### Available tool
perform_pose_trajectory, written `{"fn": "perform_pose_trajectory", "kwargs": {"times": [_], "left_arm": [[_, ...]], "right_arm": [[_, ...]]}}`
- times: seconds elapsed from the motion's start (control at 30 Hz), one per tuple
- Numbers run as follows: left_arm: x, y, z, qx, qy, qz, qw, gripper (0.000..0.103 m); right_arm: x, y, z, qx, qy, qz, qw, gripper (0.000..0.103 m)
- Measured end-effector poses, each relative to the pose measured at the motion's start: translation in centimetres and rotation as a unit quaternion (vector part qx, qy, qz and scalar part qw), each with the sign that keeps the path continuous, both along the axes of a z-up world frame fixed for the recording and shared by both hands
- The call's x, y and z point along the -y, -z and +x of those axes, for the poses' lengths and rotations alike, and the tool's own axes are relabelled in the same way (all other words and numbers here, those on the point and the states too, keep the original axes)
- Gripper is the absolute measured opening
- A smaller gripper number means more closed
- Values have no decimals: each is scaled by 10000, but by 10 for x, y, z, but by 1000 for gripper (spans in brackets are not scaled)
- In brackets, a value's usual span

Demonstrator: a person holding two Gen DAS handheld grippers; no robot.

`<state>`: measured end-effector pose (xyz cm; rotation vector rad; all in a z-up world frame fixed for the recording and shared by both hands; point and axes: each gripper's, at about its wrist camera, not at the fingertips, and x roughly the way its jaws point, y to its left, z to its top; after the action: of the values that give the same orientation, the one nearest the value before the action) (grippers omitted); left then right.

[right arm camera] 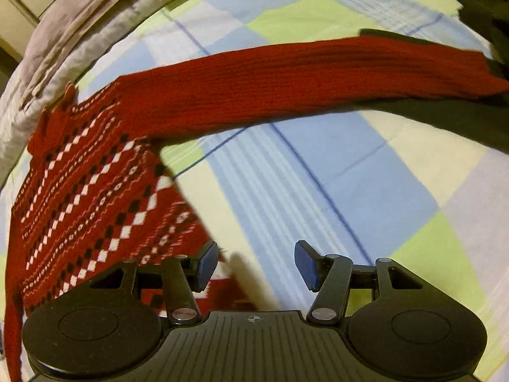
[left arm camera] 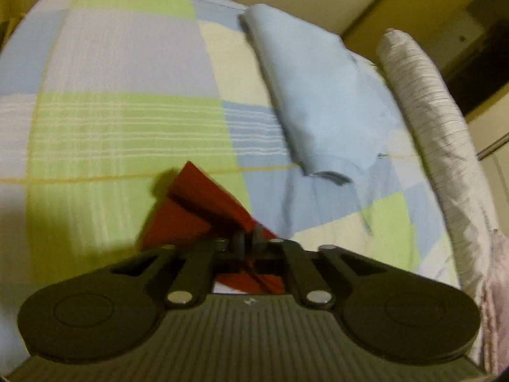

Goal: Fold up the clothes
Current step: 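Grasp the sweater sleeve cuff with the left gripper and pull it straight, then lay the sleeve flat on the sheet and open the left gripper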

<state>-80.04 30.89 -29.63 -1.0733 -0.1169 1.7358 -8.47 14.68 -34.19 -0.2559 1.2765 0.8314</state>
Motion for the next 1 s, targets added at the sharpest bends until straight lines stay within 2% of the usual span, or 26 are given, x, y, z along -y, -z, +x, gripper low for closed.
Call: {"fn": "perform_pose_trajectory", "kwargs": {"times": [0.07,0.13,0.2,0.23,0.27,0.33,0.37,0.4,0.43,0.53,0.6,0.67,0.77,0.87,0.97,1.0], "left_arm": [[-4,-3,-15,36,-71,190,9998,1],[8,-27,-15,-335,151,680,9970,1],[18,-29,-17,-574,291,637,9959,2],[21,-22,-20,-692,334,455,9960,2],[21,-8,-22,-853,326,83,9958,5],[20,29,-33,-809,35,-757,9938,8],[19,48,-39,-740,-135,-1171,9903,8],[22,57,-43,-674,-354,-1296,9886,9],[28,62,-47,-608,-599,-1258,9884,9],[31,43,-34,-1051,-1150,-1312,9790,14],[27,27,-20,-1020,-749,-943,9875,15],[14,17,-1,-1234,-100,-849,9887,15],[-7,22,20,-1525,975,-995,9784,14],[-26,37,29,-1293,1854,-1273,9658,14],[-42,49,28,-1750,1799,-1515,9561,14],[-47,52,22,-1972,1596,-1568,9545,11]], "right_arm": [[-4,-5,-4,83,-78,-10,9999,57],[-8,-10,-6,147,-117,-5,9998,57],[-10,-12,-7,157,-128,-5,9998,57],[-11,-11,-8,143,-129,-23,9998,57],[-12,-9,-9,127,-127,-50,9998,57],[-13,-4,-13,90,-116,-117,9998,57],[-12,-2,-14,78,-130,-144,9998,57],[-12,0,-17,71,-159,-166,9997,57],[-11,1,-19,88,-200,-192,9996,57],[-7,-4,-25,327,-395,-217,9985,57],[-5,-12,-32,610,-623,-152,9961,57],[-6,-18,-40,807,-872,-123,9928,57],[-3,-20,-50,875,-1124,-70,9898,57],[4,-16,-56,868,-1170,-85,9893,57],[12,-9,-58,793,-1089,-185,9907,57],[13,-8,-58,795,-1076,-199,9908,57]]}}
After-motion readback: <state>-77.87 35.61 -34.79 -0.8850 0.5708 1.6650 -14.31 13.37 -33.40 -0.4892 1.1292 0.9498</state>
